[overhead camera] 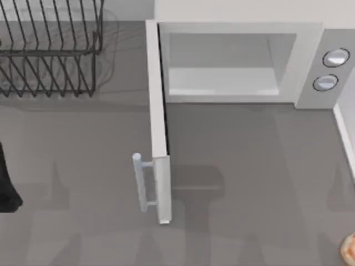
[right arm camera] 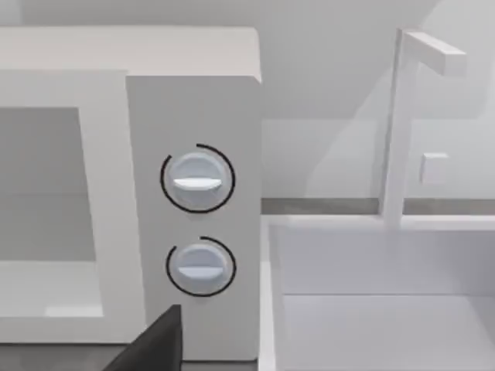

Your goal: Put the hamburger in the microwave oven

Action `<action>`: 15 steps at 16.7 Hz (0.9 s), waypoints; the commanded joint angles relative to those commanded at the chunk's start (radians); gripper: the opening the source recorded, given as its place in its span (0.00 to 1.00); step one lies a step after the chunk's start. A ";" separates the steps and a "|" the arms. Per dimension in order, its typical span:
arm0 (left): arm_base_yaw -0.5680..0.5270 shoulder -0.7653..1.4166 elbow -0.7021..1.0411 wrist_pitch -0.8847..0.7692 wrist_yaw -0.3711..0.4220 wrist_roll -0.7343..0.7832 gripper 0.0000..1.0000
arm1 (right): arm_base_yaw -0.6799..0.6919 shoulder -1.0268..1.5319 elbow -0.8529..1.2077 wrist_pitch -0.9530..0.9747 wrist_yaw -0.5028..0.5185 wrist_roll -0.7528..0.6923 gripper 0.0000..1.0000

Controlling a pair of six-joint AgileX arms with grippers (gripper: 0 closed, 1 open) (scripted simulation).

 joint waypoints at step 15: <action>0.000 0.000 0.000 0.000 0.000 0.000 1.00 | 0.151 0.826 0.447 -0.633 -0.002 -0.488 1.00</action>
